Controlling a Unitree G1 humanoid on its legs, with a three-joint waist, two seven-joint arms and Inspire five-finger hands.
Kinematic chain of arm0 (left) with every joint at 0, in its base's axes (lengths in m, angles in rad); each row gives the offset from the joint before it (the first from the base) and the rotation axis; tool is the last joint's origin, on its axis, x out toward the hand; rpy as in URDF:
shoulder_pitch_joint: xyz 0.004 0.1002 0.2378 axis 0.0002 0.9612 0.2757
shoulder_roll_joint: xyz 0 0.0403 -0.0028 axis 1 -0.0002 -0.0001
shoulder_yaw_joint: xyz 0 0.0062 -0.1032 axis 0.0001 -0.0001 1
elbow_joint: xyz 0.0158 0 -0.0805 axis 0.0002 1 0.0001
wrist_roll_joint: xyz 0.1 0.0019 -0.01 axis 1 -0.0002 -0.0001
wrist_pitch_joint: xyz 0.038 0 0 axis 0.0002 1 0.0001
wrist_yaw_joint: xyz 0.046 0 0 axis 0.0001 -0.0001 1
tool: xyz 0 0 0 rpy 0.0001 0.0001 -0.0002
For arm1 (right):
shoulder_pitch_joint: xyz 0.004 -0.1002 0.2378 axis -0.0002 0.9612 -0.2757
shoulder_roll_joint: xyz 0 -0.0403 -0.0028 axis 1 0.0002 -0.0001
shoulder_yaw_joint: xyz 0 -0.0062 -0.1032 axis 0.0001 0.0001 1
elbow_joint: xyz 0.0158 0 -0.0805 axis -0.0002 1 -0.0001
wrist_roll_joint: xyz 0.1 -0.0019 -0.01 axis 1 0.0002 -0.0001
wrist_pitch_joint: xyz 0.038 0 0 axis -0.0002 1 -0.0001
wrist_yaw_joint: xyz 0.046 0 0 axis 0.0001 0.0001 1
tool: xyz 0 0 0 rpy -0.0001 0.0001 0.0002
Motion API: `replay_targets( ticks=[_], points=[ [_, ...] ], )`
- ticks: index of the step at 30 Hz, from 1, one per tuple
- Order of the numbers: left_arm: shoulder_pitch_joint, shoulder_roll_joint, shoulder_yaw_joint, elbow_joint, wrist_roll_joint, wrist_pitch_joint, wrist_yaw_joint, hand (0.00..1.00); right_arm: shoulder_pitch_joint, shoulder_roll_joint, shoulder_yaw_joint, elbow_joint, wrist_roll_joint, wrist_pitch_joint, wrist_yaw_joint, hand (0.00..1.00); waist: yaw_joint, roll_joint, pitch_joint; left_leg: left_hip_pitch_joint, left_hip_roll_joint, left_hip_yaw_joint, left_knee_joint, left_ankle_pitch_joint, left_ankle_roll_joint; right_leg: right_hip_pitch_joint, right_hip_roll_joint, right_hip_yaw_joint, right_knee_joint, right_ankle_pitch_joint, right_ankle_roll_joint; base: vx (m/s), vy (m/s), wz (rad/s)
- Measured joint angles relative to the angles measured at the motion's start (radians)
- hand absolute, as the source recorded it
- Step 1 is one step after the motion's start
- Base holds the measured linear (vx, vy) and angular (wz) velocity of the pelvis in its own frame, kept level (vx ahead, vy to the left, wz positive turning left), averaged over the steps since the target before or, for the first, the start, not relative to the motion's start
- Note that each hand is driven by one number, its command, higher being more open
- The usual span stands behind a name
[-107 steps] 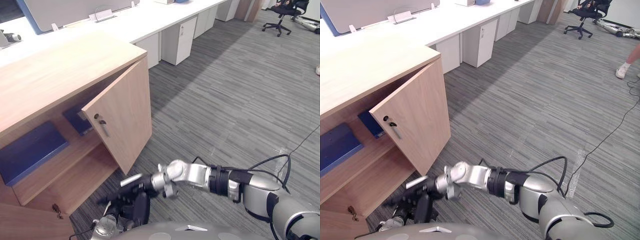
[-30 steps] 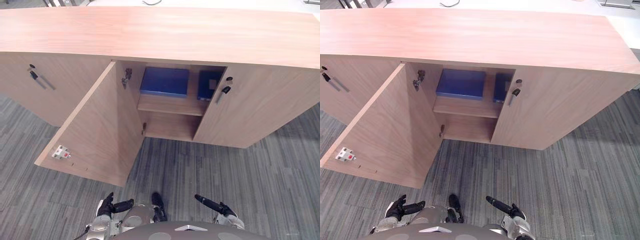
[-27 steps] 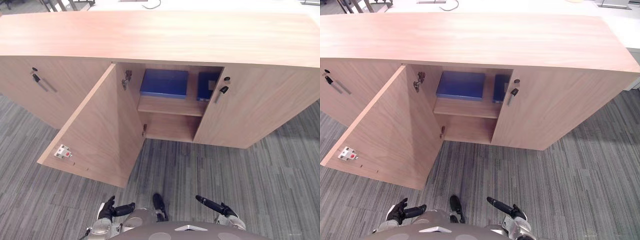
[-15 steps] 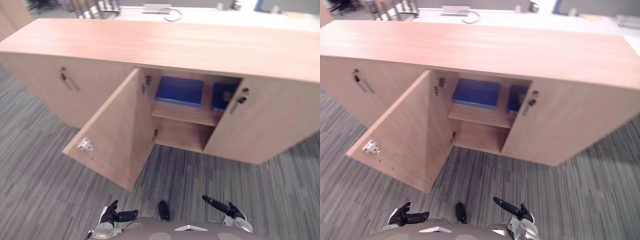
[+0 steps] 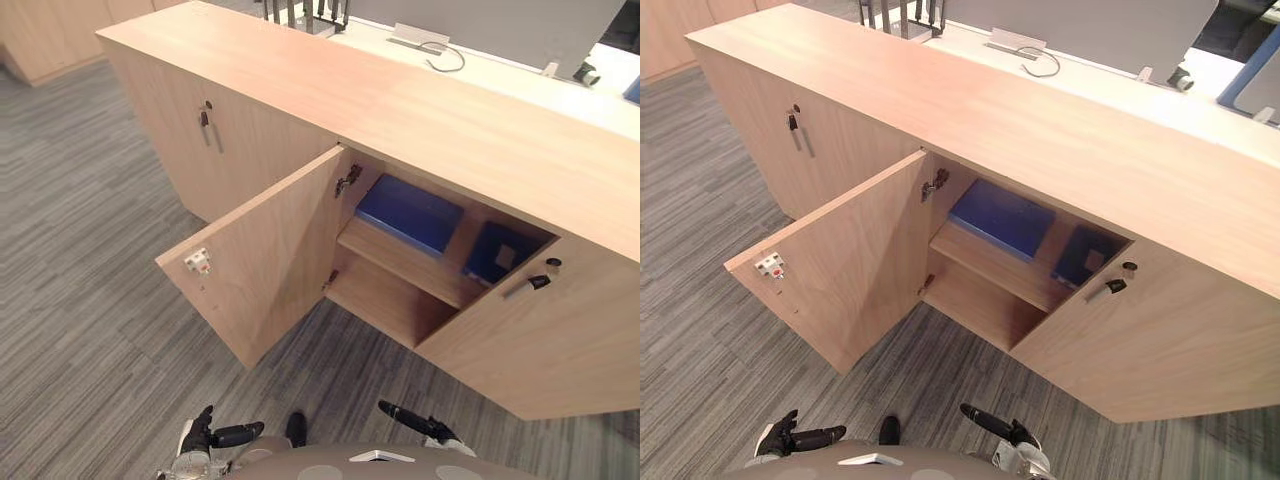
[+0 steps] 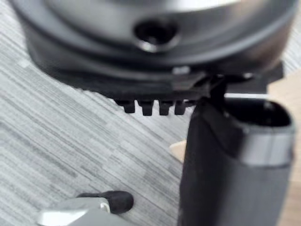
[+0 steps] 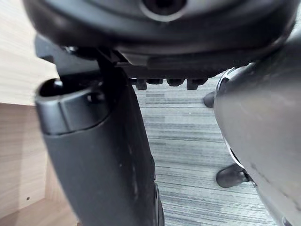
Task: Walk over to the cabinet, pick up the folder, carry it to the office cabinet, place the folder inside the office cabinet, then close the office cabinet door
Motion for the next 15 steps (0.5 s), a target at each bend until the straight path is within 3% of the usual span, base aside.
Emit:
replay_targets(
  ticks=[3,8,13,14,15],
  points=[
    [0.006,-0.01,0.018,0.016,0.001,0.002,-0.001,1.0,0.002,-0.008,-0.02,0.0,-0.001,0.013,-0.006,1.0,-0.018,0.018,0.006,0.023,0.024,-0.018,0.0,0.012,-0.015,0.038,0.025,-0.025,-0.002,0.0,0.0,0.02,-0.118,0.23],
    [-0.002,-0.005,0.004,0.015,0.001,0.002,-0.011,1.0,0.007,-0.014,-0.001,-0.002,-0.004,0.013,-0.009,1.0,-0.023,0.014,0.011,0.041,0.029,-0.048,0.0,0.016,-0.02,0.066,0.036,-0.042,-0.001,0.001,-0.002,0.0,-0.043,0.15],
    [-0.031,0.014,-0.022,0.014,0.001,0.004,-0.016,1.0,-0.001,-0.022,0.048,-0.004,-0.042,0.012,-0.01,1.0,-0.033,0.019,0.032,0.018,0.038,-0.128,0.0,0.037,-0.028,0.071,0.056,-0.118,0.022,0.018,-0.03,-0.06,-0.029,0.45],
    [-0.038,0.015,-0.025,0.013,0.0,0.004,-0.015,1.0,-0.003,-0.023,0.057,-0.003,-0.047,0.012,-0.01,1.0,-0.034,0.019,0.041,0.015,0.041,-0.127,0.0,0.037,-0.027,0.074,0.057,-0.131,0.026,0.021,-0.033,-0.12,-0.005,0.75],
    [-0.044,0.015,-0.033,0.003,0.0,0.006,-0.015,1.0,-0.011,-0.024,0.072,-0.007,-0.049,0.009,-0.01,1.0,-0.045,0.022,0.054,-0.003,0.058,-0.057,0.001,0.026,-0.011,0.074,0.055,-0.165,0.035,0.022,-0.036,-0.15,0.033,0.94]
  ],
)
